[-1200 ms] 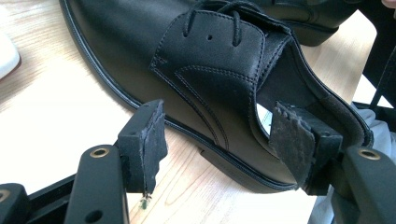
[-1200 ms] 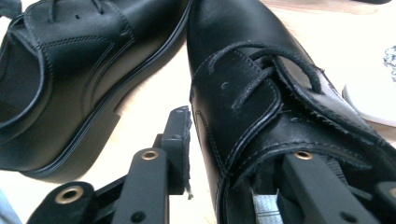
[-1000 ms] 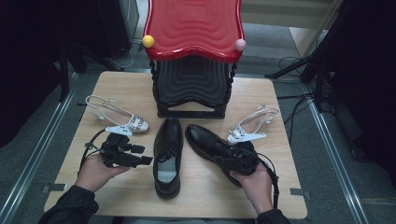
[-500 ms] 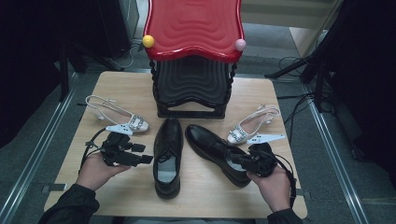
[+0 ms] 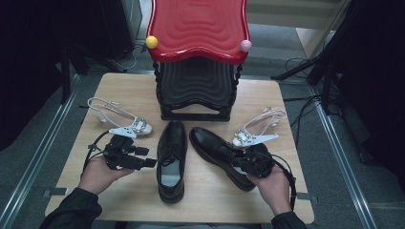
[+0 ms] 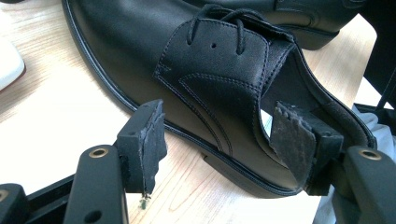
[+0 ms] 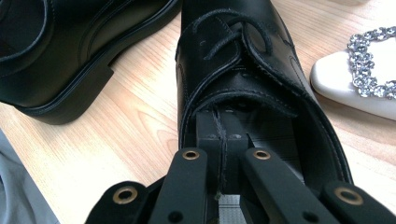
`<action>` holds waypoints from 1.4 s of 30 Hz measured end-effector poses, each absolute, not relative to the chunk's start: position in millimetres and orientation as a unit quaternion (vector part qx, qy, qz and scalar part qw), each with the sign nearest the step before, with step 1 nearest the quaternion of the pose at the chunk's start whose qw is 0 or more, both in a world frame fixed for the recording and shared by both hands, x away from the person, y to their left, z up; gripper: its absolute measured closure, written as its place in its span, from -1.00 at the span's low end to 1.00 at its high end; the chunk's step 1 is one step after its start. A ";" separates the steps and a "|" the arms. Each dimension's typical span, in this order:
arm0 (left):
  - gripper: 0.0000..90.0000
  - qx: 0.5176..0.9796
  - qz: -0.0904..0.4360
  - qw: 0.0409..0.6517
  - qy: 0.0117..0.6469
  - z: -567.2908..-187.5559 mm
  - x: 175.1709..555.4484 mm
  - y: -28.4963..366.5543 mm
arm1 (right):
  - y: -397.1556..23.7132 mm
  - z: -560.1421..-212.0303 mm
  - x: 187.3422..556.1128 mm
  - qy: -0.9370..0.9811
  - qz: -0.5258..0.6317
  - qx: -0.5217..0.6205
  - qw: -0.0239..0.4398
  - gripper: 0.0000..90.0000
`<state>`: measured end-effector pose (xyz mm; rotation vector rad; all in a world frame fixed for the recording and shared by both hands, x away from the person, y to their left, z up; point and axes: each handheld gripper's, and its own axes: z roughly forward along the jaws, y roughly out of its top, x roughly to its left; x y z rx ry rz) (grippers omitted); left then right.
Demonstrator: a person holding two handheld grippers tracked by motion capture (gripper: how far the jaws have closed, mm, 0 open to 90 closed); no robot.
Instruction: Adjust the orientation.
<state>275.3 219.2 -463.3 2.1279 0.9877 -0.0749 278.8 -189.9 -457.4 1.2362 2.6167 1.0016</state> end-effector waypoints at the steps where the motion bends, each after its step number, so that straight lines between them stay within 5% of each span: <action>1: -0.21 0.836 -0.028 0.387 0.389 -463.3 275.2 219.2 | -189.6 -457.1 279.2 0.855 0.326 0.401 0.041 1.00; 42: -0.21 0.831 -0.026 0.386 0.400 -466.1 265.8 225.5 | -141.2 -455.7 281.8 0.868 0.349 0.352 0.011 1.00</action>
